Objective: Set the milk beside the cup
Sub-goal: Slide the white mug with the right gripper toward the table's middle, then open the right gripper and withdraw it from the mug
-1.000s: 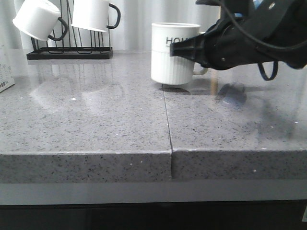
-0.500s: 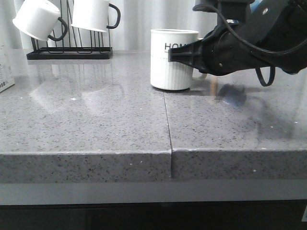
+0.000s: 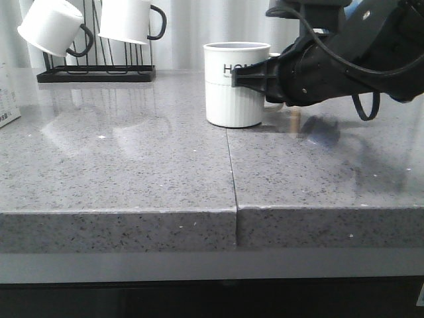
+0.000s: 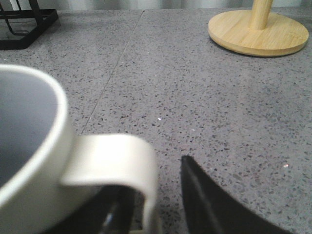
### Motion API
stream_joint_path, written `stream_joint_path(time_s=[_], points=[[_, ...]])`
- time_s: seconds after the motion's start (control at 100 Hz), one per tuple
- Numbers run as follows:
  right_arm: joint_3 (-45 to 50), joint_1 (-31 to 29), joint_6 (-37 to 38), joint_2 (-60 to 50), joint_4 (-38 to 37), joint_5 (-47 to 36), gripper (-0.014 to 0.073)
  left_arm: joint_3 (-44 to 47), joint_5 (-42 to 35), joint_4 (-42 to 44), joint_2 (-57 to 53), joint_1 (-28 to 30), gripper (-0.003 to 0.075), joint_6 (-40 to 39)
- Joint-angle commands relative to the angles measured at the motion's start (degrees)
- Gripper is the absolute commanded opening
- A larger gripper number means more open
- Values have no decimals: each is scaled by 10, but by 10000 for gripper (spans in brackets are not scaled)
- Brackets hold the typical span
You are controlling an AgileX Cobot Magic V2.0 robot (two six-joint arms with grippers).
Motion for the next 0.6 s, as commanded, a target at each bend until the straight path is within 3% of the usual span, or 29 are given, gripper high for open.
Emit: stream_joint_path(time_s=[0.0, 0.59], points=[[-10, -1, -5, -28, -12, -35, 351, 30, -46, -5, -20, 1, -21, -4], [107, 21, -5, -136, -12, -55, 351, 30, -46, -5, -20, 1, -21, -4]])
